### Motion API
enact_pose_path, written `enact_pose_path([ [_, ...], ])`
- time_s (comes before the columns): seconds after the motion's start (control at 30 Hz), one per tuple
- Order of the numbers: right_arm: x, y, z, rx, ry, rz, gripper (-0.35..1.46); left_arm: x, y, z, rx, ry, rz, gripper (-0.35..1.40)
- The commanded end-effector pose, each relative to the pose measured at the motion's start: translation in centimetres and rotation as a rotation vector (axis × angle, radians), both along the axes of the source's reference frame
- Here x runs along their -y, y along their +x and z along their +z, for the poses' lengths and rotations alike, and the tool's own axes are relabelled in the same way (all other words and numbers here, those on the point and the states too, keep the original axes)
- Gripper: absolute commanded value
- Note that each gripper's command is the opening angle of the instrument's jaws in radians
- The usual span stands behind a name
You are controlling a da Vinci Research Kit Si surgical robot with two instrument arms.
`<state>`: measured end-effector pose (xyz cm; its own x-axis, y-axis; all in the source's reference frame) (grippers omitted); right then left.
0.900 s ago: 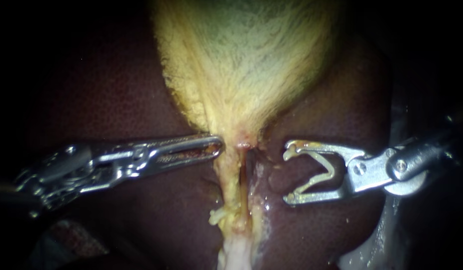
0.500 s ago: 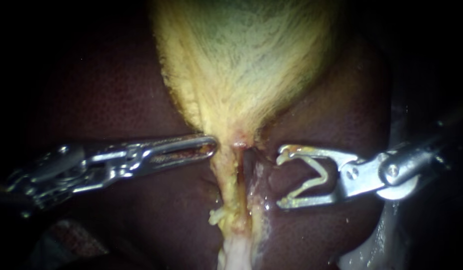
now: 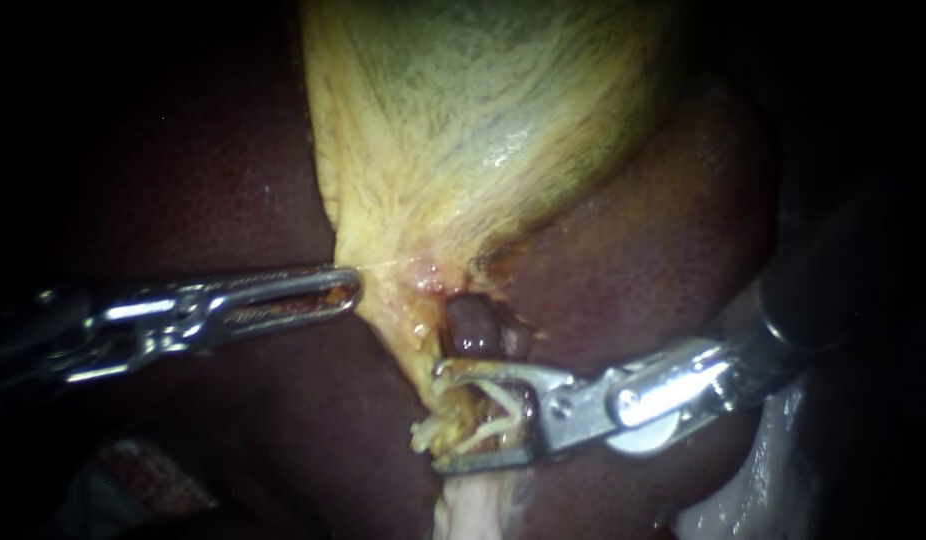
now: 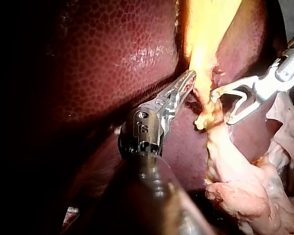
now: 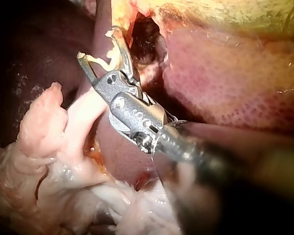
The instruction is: Clipping second clip left tube
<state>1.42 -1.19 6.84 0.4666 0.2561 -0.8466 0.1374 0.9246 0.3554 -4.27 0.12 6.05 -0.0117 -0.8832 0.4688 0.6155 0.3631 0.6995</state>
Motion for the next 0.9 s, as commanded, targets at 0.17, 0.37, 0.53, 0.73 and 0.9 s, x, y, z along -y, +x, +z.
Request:
enact_pose_path([
  [0.17, -0.09, -0.05, 0.19, 0.073, -0.023, -0.001, 0.58, 0.04, -0.02, -0.08, -0.004, 0.0, -0.005, -0.35],
  [0.37, -0.13, -0.08, 0.39, 0.12, -0.021, 0.014, 0.58, 0.03, -0.04, -0.18, -0.002, -0.001, -0.013, -0.35],
  [0.53, -0.07, 0.02, 0.52, 0.148, -0.025, 0.006, 0.58, 0.01, -0.06, -0.26, 0.004, -0.002, -0.019, -0.35],
  [0.73, 0.05, 0.21, 0.53, 0.144, -0.027, 0.003, 0.6, -0.02, -0.11, -0.29, 0.011, 0.003, -0.025, -0.35],
  [0.9, 0.13, 0.36, 0.47, 0.115, -0.002, -0.032, 0.58, -0.04, -0.17, -0.29, 0.012, 0.004, -0.026, -0.35],
])
